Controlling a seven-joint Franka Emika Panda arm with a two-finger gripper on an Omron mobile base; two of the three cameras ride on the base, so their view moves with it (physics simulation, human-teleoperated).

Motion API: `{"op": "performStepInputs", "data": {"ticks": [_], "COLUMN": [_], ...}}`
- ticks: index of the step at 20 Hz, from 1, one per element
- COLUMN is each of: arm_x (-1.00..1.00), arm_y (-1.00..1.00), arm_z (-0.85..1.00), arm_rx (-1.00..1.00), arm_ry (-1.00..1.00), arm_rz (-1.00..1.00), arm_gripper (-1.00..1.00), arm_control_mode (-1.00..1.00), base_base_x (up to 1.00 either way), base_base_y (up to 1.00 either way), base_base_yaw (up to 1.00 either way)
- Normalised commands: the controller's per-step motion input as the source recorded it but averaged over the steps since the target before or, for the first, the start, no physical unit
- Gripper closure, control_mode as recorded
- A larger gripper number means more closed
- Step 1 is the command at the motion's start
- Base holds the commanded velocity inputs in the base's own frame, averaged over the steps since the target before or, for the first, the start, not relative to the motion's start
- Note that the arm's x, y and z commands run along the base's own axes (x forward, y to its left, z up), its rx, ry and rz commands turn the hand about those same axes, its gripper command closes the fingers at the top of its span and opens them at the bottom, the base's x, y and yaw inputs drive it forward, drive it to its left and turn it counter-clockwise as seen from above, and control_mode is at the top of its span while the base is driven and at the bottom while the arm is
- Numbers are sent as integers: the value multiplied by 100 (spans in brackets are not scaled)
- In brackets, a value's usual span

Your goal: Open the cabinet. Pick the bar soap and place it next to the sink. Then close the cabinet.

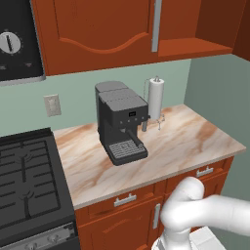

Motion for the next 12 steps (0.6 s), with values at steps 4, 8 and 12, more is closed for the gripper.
{"op": "performStepInputs", "data": {"ticks": [4, 8, 12], "arm_x": [7, 12, 5], "arm_y": [8, 12, 38], "arm_z": [3, 0, 0], "arm_rx": [-1, -1, -3], "arm_ry": [0, 0, 0], "arm_rz": [2, 0, 0], "arm_gripper": [-100, -100, -100], "arm_control_mode": [-100, -100, -100], "base_base_x": [0, 0, 0], "base_base_y": [0, 0, 0], "base_base_yaw": [0, 0, 0]}}
